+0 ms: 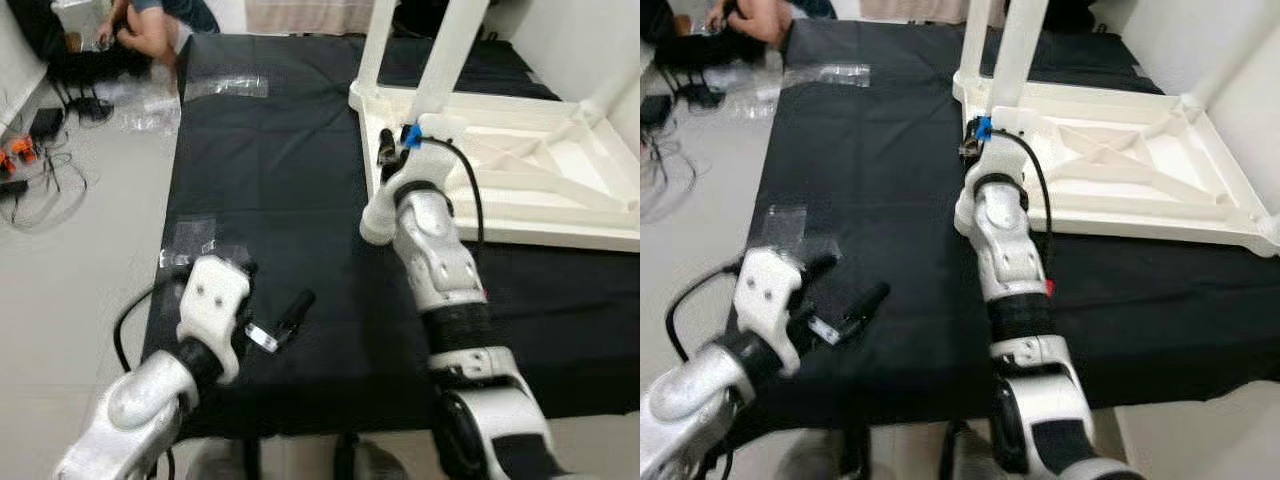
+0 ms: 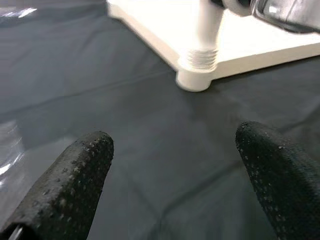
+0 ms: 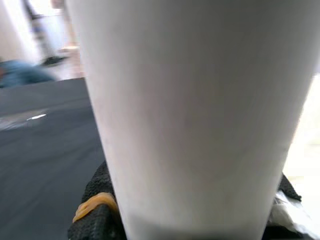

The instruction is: Building children table

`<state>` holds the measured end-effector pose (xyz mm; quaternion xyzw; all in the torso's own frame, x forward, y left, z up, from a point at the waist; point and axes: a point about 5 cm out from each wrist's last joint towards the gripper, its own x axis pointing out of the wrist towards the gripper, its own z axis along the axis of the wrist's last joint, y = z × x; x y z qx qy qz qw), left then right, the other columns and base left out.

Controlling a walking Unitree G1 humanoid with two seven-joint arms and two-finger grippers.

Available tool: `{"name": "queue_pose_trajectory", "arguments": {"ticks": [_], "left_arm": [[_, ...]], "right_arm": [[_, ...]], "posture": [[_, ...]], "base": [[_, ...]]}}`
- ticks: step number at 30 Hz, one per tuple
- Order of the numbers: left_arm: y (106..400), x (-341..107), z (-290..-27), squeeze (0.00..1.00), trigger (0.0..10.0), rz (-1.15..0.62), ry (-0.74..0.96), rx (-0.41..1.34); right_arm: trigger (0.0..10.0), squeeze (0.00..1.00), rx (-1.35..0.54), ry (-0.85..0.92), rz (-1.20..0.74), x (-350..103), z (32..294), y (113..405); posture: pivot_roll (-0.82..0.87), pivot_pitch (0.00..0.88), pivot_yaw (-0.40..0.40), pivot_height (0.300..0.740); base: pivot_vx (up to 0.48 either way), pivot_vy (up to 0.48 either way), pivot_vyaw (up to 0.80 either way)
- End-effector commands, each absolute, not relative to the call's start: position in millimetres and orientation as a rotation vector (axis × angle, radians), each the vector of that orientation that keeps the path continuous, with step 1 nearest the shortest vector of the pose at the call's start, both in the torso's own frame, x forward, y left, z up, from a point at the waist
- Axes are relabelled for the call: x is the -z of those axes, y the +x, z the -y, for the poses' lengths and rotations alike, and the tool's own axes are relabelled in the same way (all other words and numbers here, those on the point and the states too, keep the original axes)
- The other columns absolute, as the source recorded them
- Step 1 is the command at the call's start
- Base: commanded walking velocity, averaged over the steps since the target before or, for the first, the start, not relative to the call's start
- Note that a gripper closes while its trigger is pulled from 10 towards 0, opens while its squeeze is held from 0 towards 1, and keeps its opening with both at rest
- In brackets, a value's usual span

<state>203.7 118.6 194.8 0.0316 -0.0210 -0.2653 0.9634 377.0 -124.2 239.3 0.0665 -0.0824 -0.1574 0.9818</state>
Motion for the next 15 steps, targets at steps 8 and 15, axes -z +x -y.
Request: {"name": "queue_pose_trajectory", "arguments": {"ticks": [8, 15], "left_arm": [[203.3, -192.2, -118.2, 0.00, 10.0, 0.029, 0.065, 0.538], [203.2, -192.2, -117.9, 0.00, 10.0, 0.029, 0.069, 0.541]], "right_arm": [[10.0, 0.00, 0.818, 0.145, -0.048, -200.3, 135.9, 365.2], [10.0, 0.00, 0.992, 0.179, -0.074, -198.6, 135.0, 361.3]], "posture": [[0.11, 0.244, -0.077, 0.740], [0.12, 0.244, -0.076, 0.740]], "base": [[0.000, 0.000, 0.00], [0.000, 0.000, 0.00]]}}
